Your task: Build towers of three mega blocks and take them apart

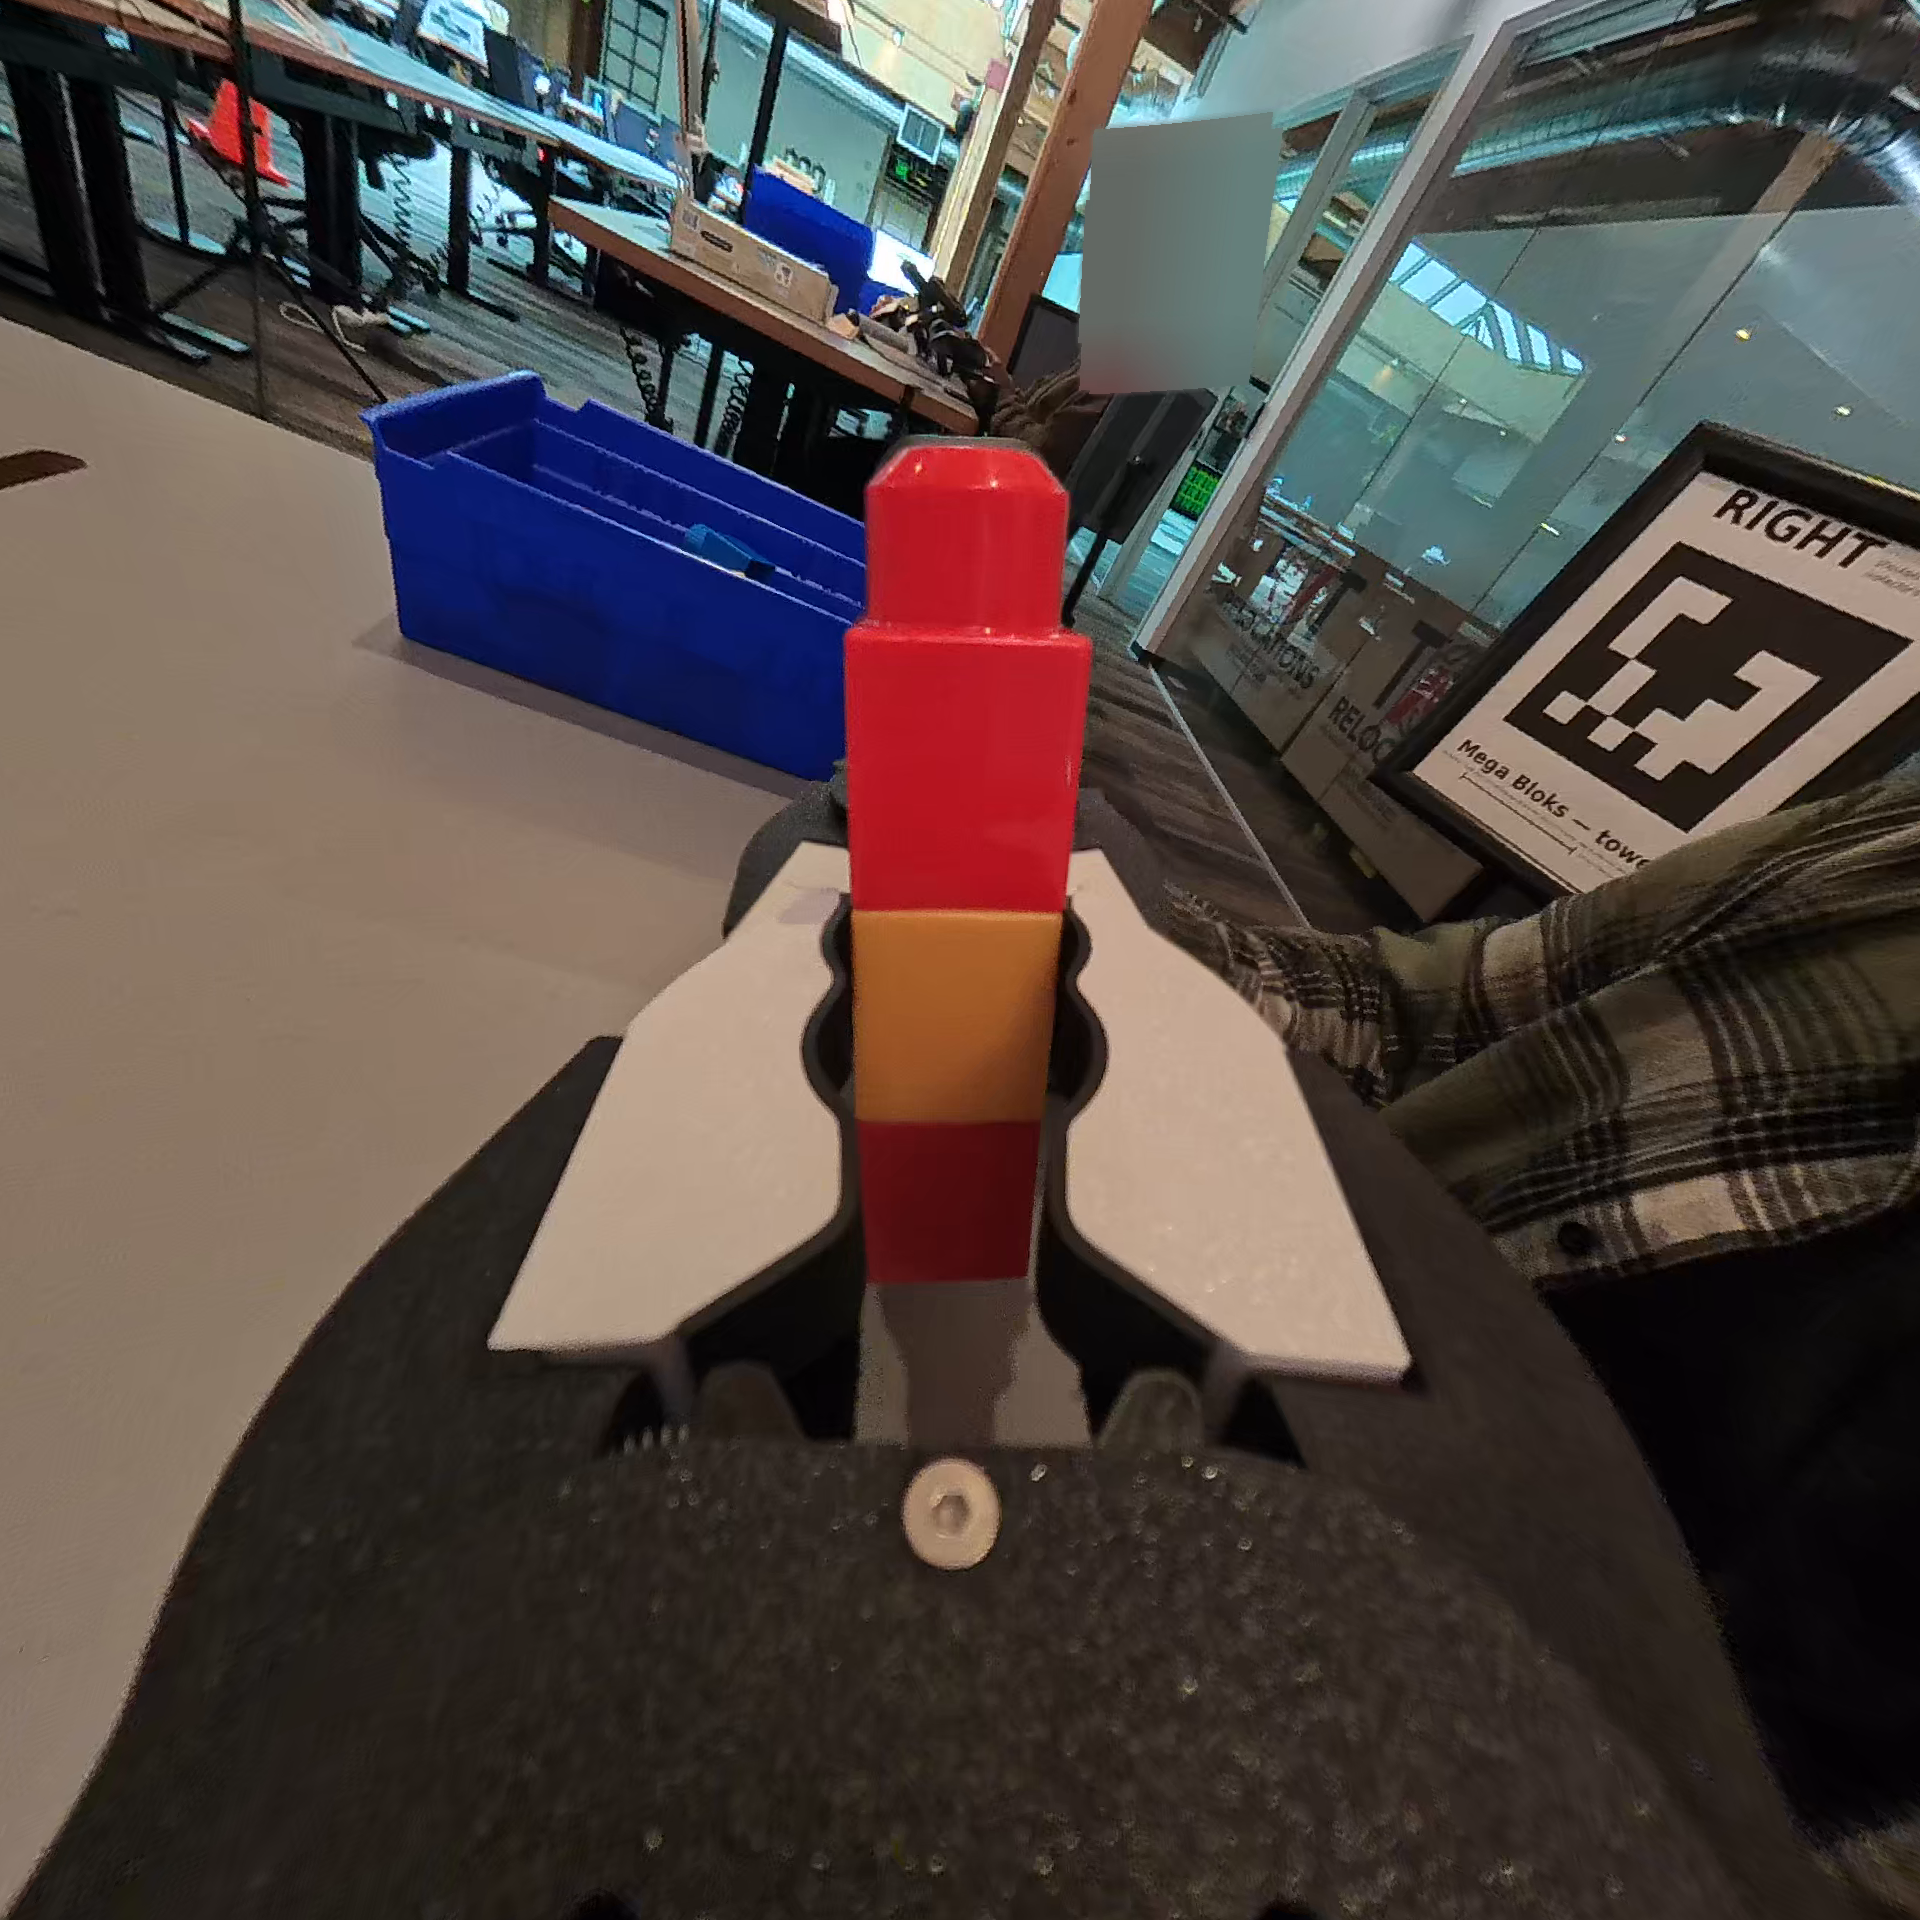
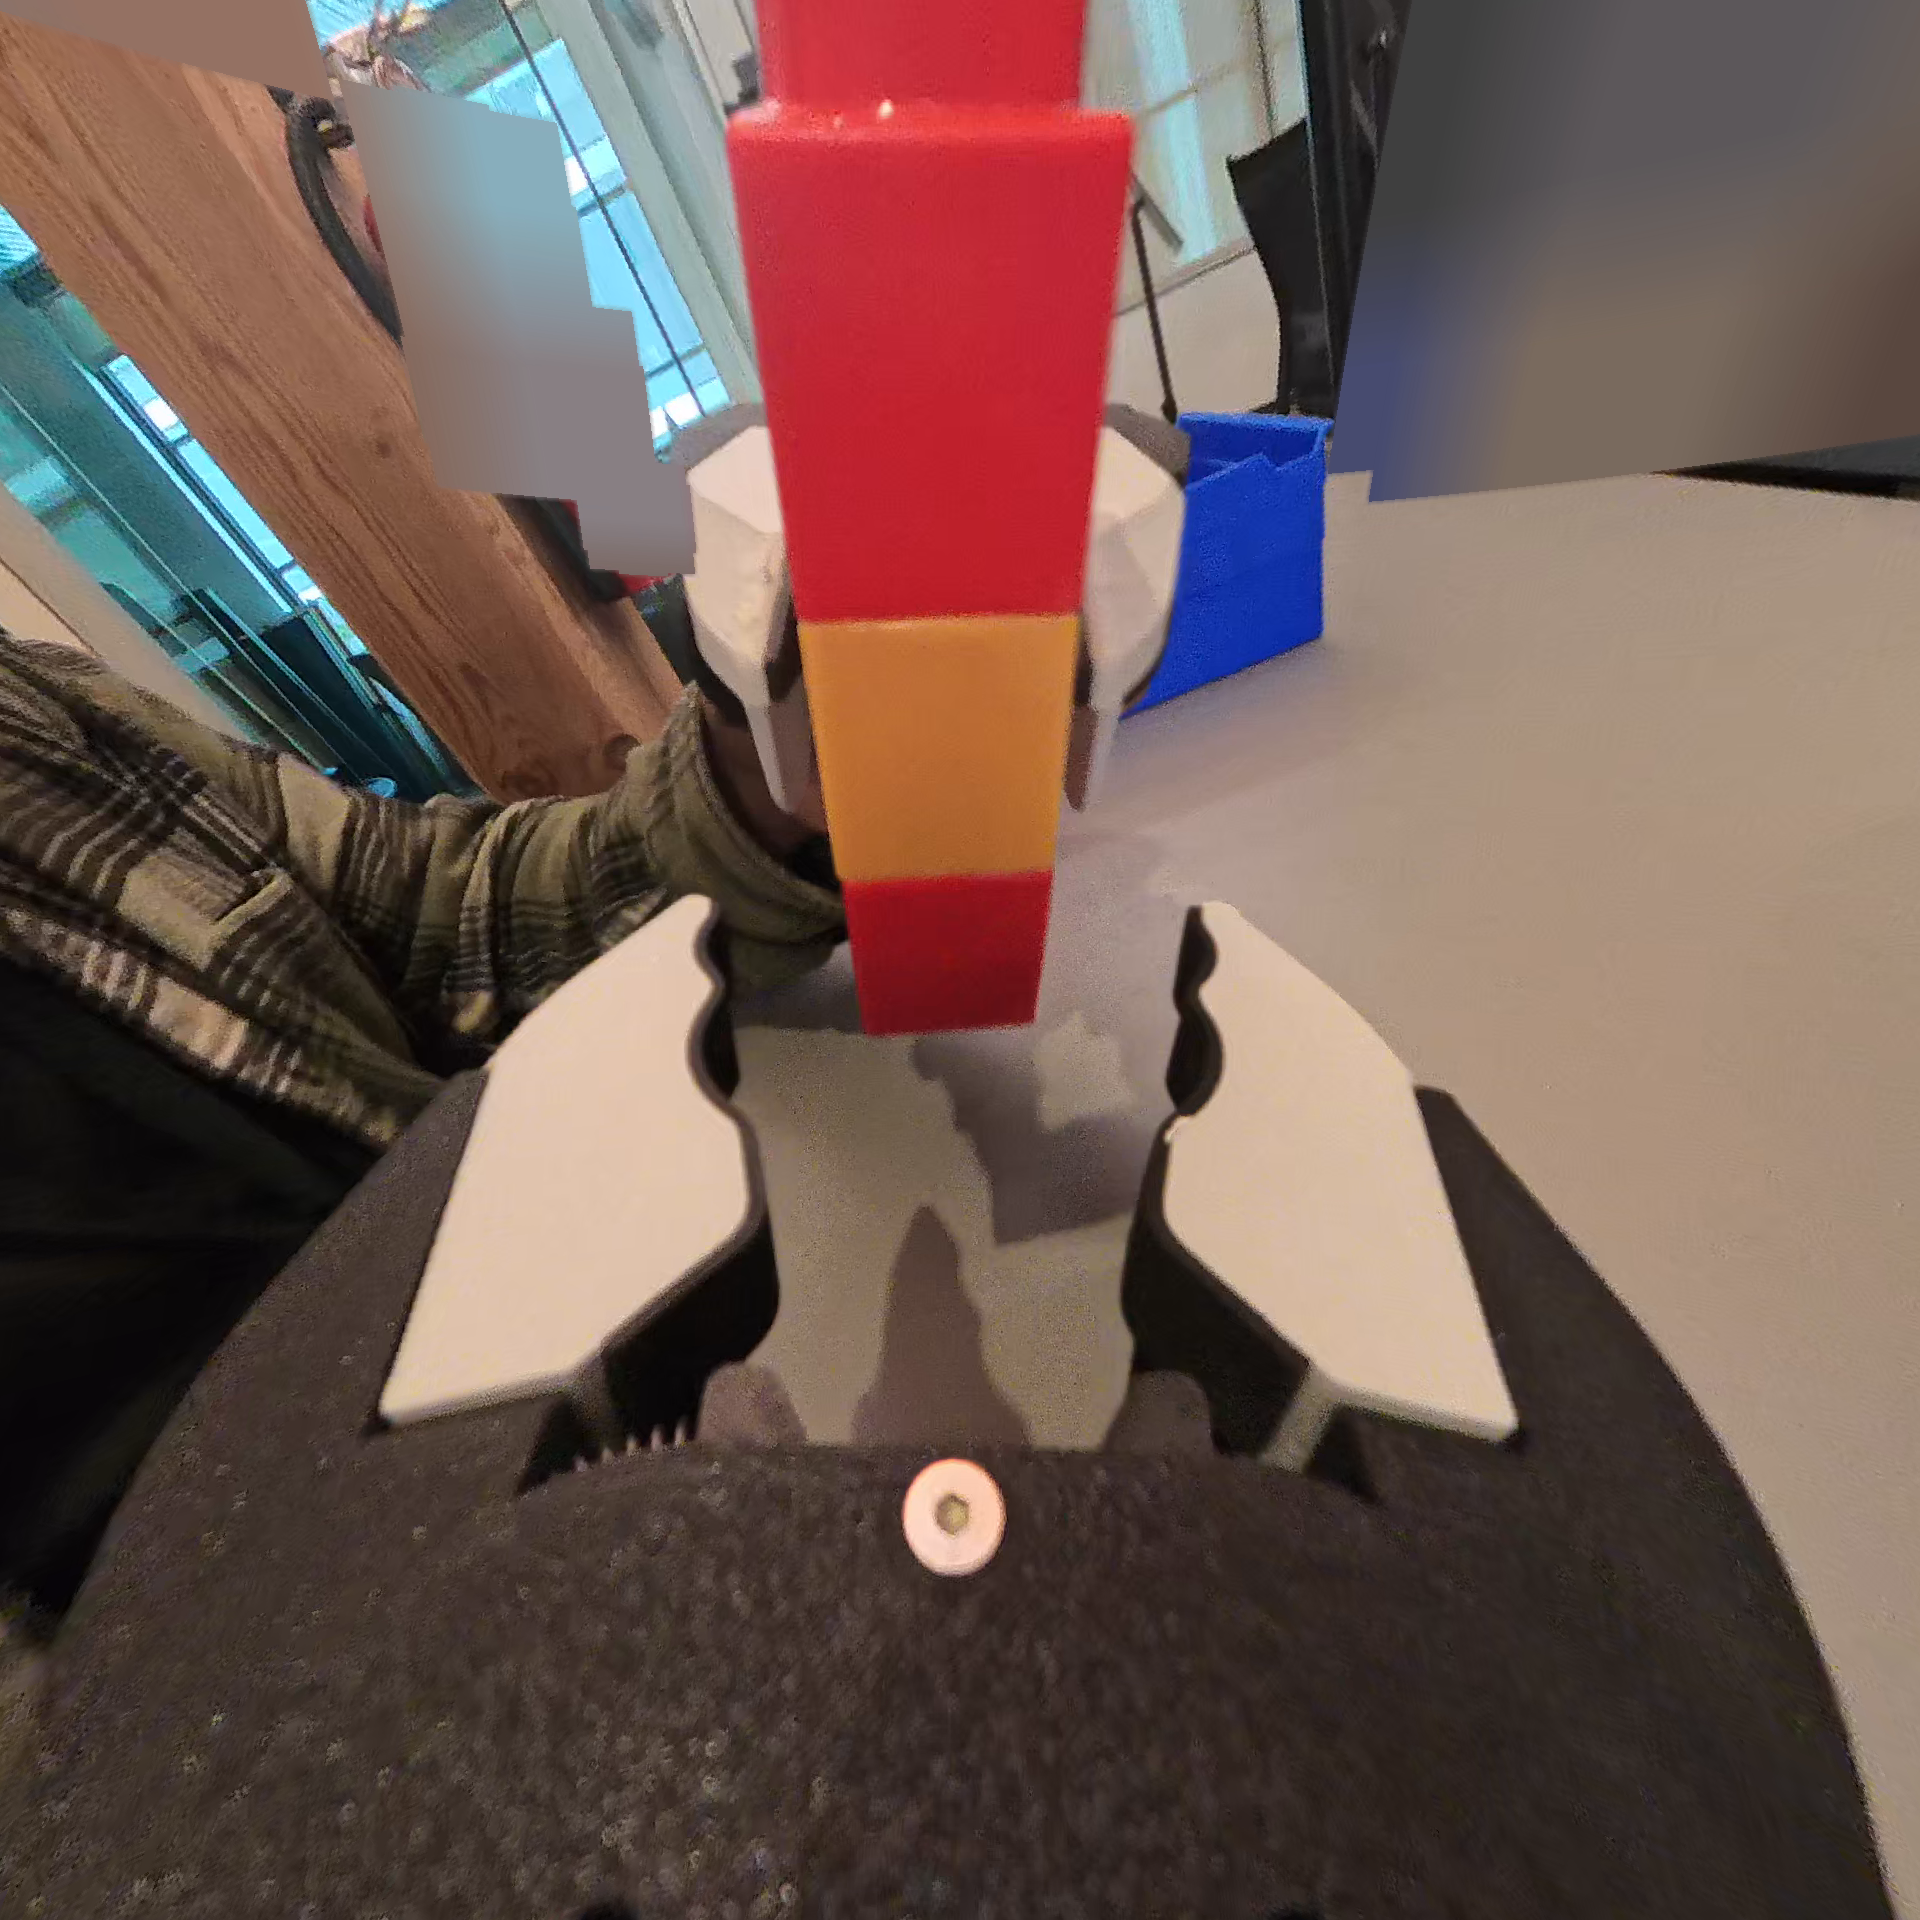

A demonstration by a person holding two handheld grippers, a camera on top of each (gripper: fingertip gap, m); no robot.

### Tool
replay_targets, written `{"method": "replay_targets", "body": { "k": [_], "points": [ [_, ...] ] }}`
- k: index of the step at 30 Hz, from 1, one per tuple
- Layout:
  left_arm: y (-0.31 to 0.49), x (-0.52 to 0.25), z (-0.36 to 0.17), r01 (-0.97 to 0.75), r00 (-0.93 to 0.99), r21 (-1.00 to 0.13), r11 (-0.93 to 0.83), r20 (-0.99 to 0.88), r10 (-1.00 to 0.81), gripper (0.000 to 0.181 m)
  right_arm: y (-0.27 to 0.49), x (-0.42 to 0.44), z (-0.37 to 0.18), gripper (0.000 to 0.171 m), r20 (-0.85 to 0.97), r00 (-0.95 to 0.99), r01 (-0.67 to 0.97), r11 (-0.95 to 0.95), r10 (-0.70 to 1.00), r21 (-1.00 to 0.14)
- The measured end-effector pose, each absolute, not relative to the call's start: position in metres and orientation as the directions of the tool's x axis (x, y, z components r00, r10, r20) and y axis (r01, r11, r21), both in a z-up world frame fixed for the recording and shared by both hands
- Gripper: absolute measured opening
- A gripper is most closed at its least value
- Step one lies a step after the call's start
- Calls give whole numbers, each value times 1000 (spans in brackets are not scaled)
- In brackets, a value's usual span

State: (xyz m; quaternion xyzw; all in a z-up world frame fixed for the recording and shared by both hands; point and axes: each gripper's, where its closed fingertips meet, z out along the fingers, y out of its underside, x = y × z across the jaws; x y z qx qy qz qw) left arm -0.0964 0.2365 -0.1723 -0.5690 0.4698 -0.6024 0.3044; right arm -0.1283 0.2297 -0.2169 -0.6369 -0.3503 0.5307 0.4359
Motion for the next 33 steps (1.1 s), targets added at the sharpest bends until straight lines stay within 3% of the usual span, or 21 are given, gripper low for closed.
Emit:
{"method": "replay_targets", "body": {
  "k": [4, 9, 12, 15, 18, 19, 21, 22, 28, 30, 33],
  "points": [
    [234, -98, -175, -157, -184, -917, -365, 391, -902, 36, 242, -90, -164, 82, -356, 224, -165, -325, 907, -931],
    [222, -91, -176, -171, -224, -921, -349, 381, -897, 36, 247, -101, -127, 77, -286, 209, -93, -273, 935, -958],
    [219, -91, -172, -157, -230, -927, -342, 371, -900, 36, 240, -115, -130, 35, -273, 145, -1, -276, 951, -961],
    [222, -96, -169, -122, -216, -928, -351, 370, -904, 36, 243, -120, -128, 35, -253, 165, 17, -259, 953, -966],
    [222, -97, -185, -178, -191, -905, -387, 418, -888, 65, 246, -122, -124, 35, -245, 162, 4, -249, 956, -969],
    [220, -96, -190, -193, -188, -901, -388, 422, -887, 65, 246, -122, -124, 35, -249, 157, 0, -252, 956, -968],
    [217, -96, -195, -196, -198, -902, -384, 420, -885, 55, 247, -124, -124, 35, -252, 155, -4, -255, 955, -967],
    [215, -97, -195, -189, -209, -907, -377, 412, -887, 38, 247, -125, -124, 35, -260, 147, -9, -262, 954, -965],
    [222, -94, -195, -170, -151, -905, -390, 415, -897, 36, 255, -110, -117, 35, -250, 198, -22, -251, 948, -968],
    [223, -91, -216, -268, -83, -906, -327, 360, -929, 36, 263, -78, -77, 35, -258, 223, -207, -213, 940, -955],
    [218, -88, -213, -218, -118, -901, -376, 406, -906, 36, 280, -15, -50, 35, -153, 432, -182, -80, 889, -980]
  ]
}}
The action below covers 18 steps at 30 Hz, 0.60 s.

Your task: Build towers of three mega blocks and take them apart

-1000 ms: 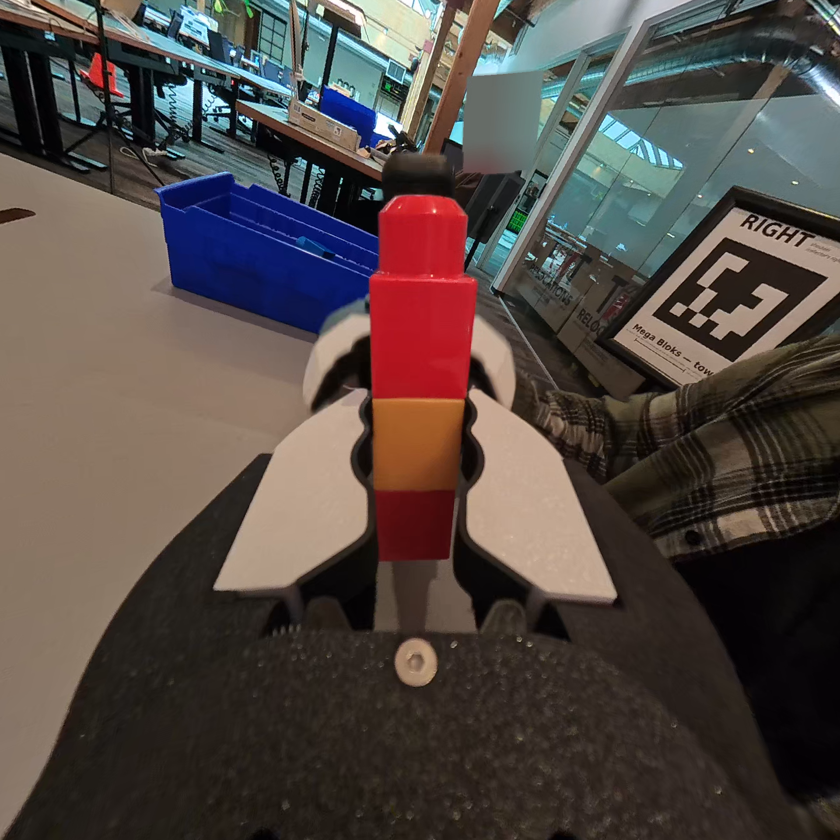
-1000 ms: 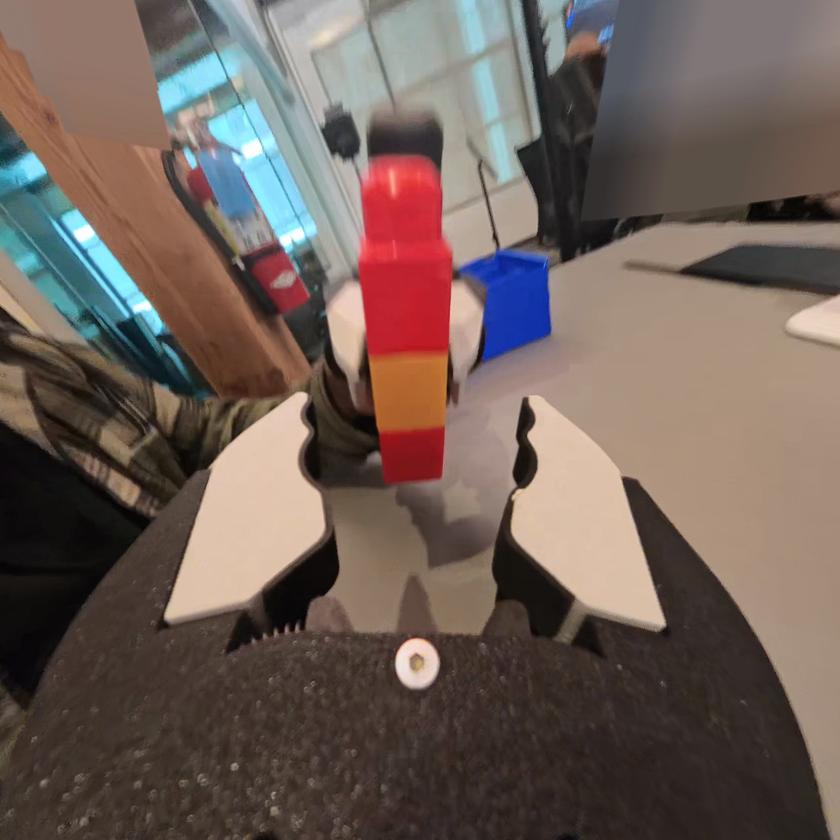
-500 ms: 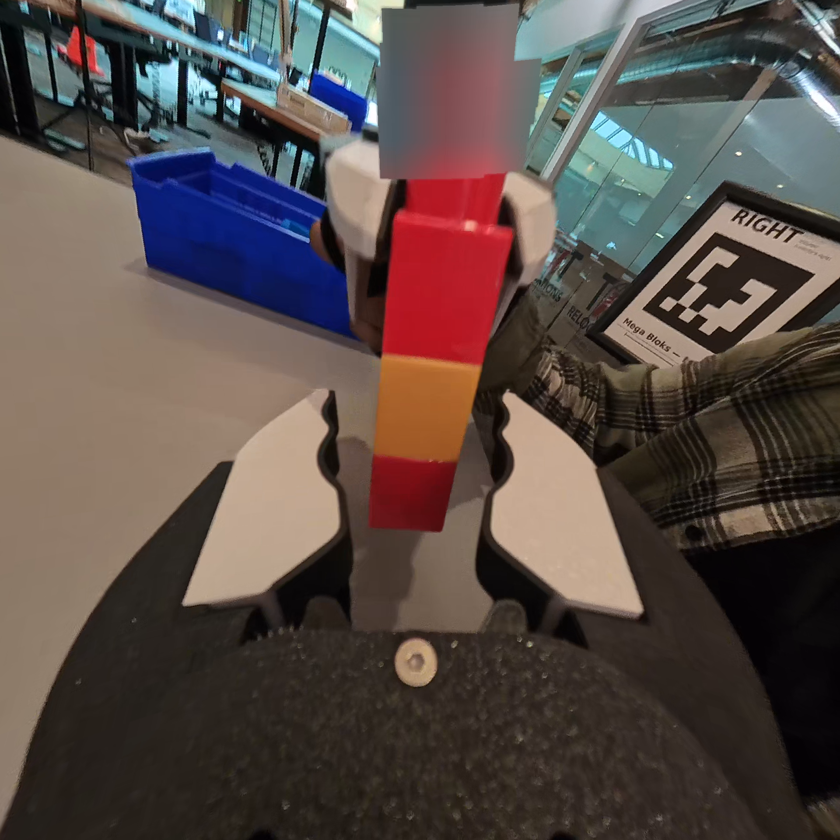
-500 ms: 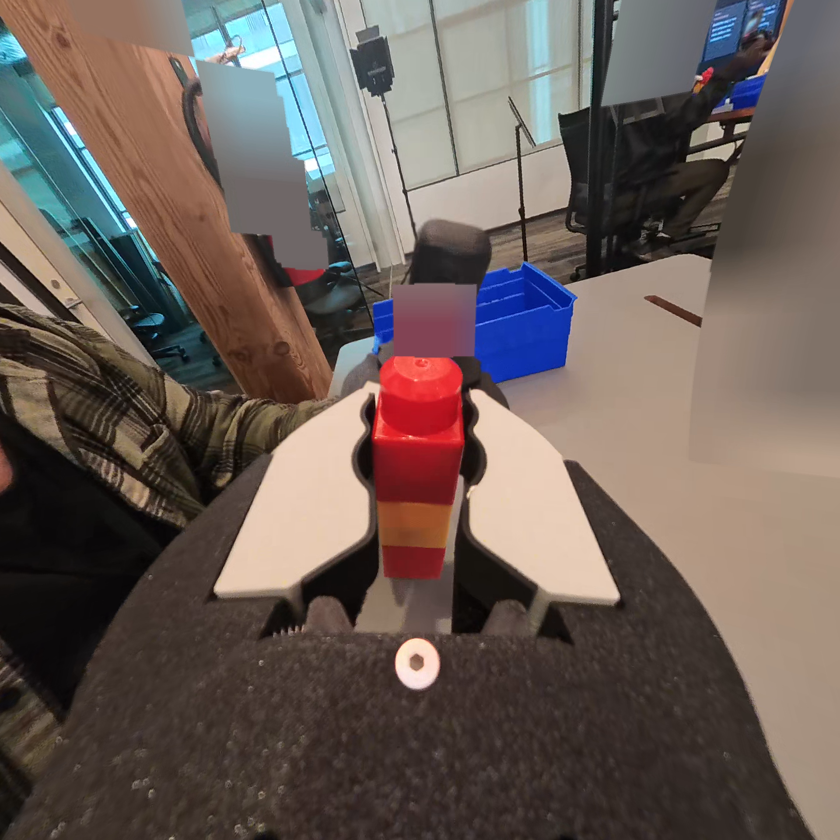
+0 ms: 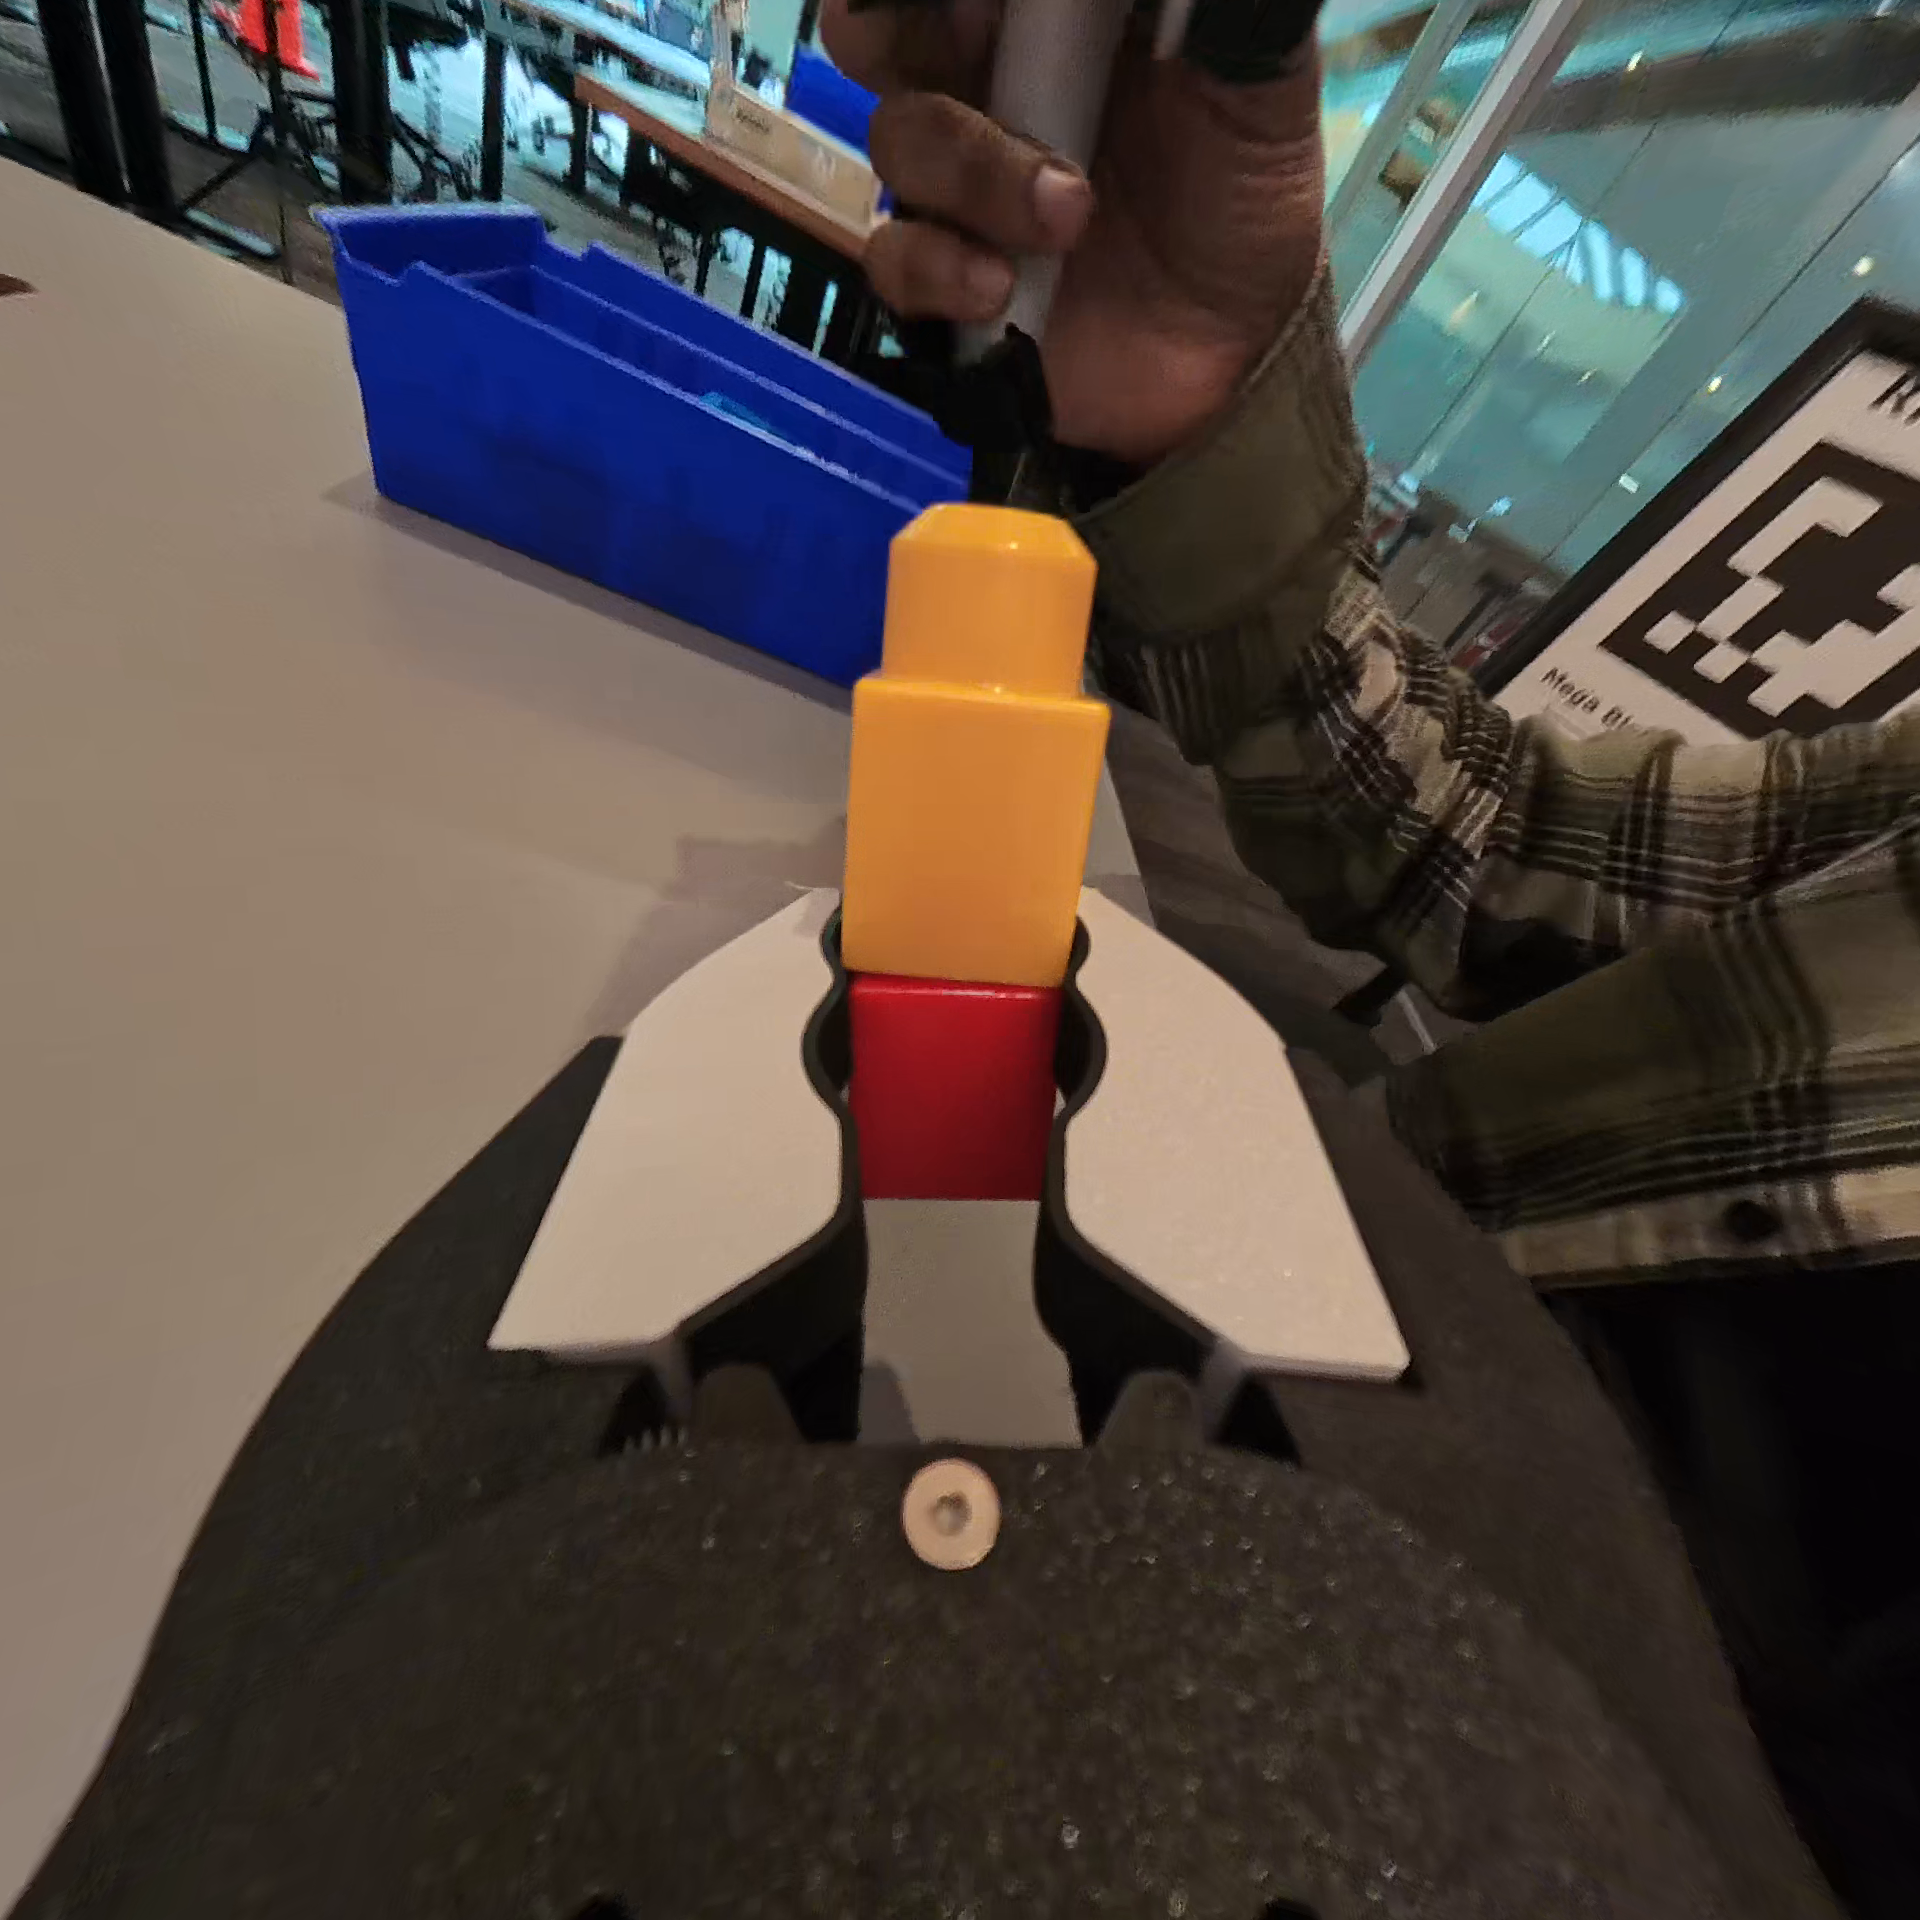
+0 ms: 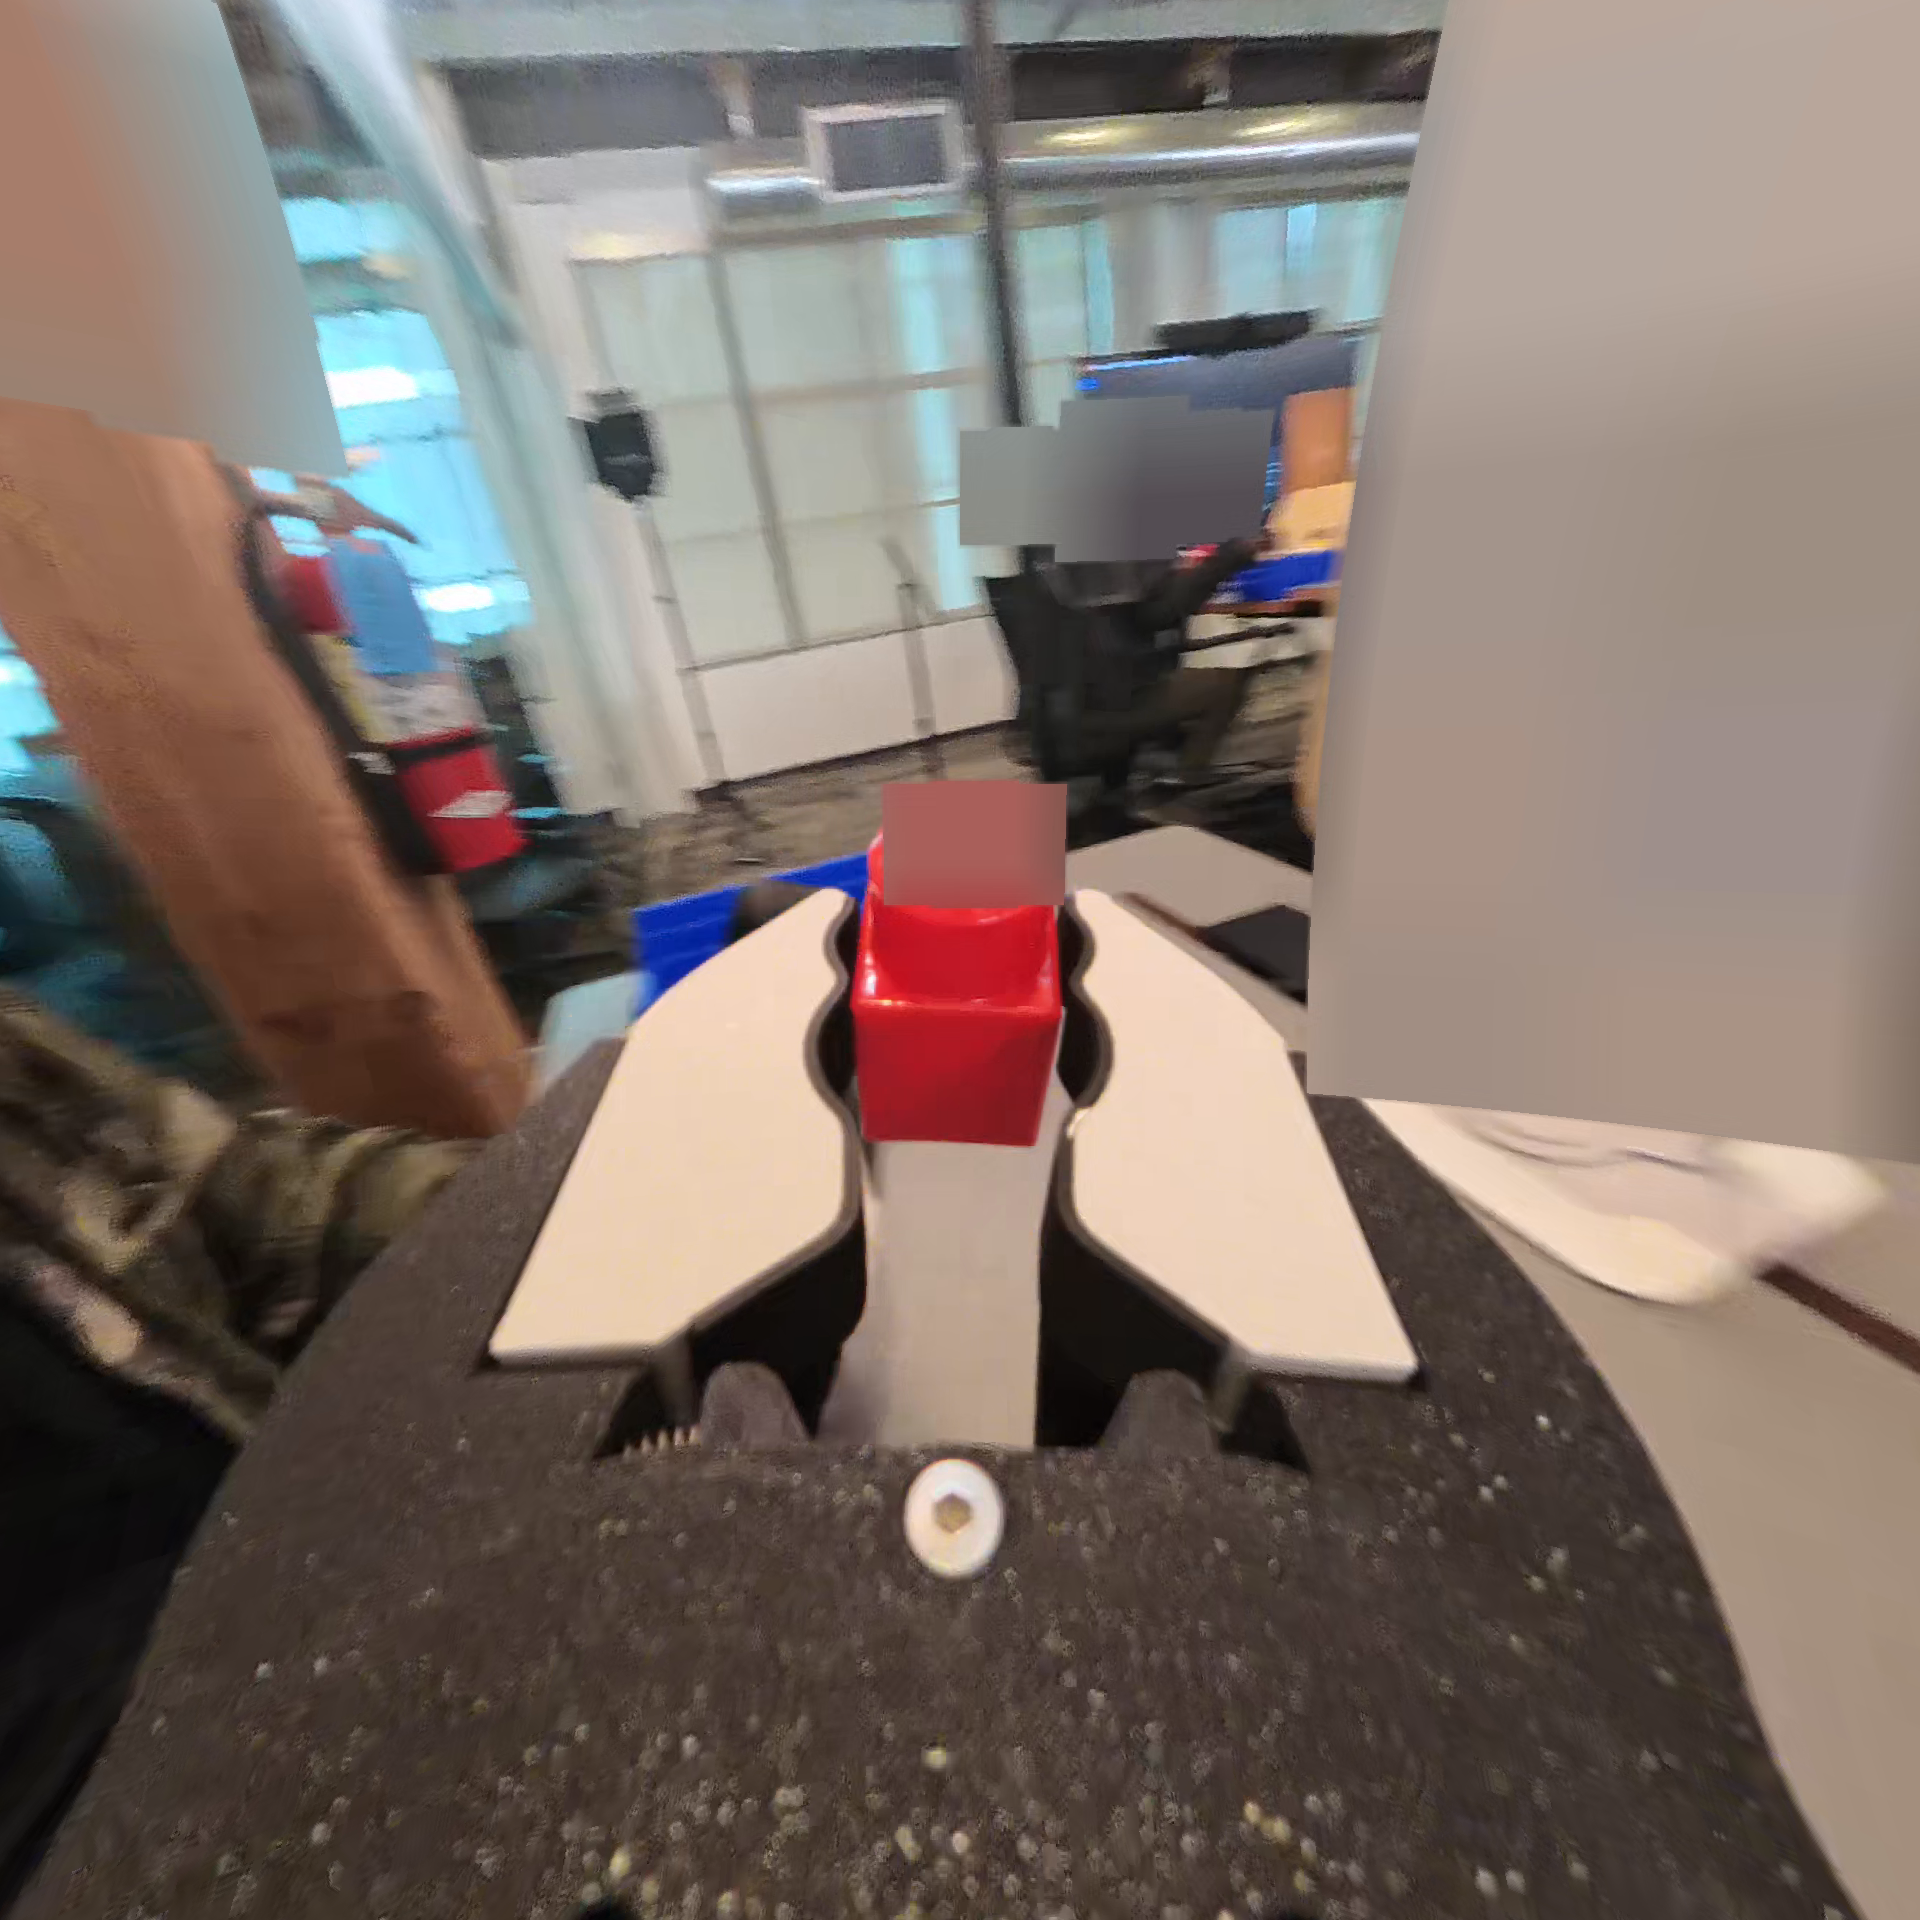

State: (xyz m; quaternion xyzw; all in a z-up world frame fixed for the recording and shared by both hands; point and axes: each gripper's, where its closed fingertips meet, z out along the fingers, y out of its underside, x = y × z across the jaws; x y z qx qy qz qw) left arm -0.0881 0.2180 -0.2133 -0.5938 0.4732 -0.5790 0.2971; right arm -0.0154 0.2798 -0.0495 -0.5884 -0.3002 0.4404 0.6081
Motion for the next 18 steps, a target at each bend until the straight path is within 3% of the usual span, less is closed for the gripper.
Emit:
{"method": "replay_targets", "body": {
  "k": [3, 5, 8, 14, 16, 18],
  "points": [
    [221, -93, -204, -190, -125, -924, -333, 359, -925, 36, 310, 87, -61, 35, -87, 726, -34, -90, 683, -995],
    [218, -96, -198, -164, -151, -938, -305, 330, -932, 36, 326, 174, -99, 36, -42, 878, 74, -223, 476, -972],
    [216, -94, -195, -138, -166, -946, -293, 314, -935, 36, 324, 261, -156, 36, -125, 949, 8, -419, 289, -908],
    [218, -90, -192, -144, -176, -942, -302, 324, -929, 36, 323, 317, -232, 36, -112, 982, 5, -607, 154, -794],
    [220, -91, -193, -144, -166, -944, -298, 320, -933, 36, 326, 324, -234, 62, -107, 986, -6, -615, 128, -789],
    [223, -93, -195, -144, -158, -941, -305, 327, -932, 36, 328, 311, -212, 70, -113, 979, 1, -560, 168, -829]
  ]
}}
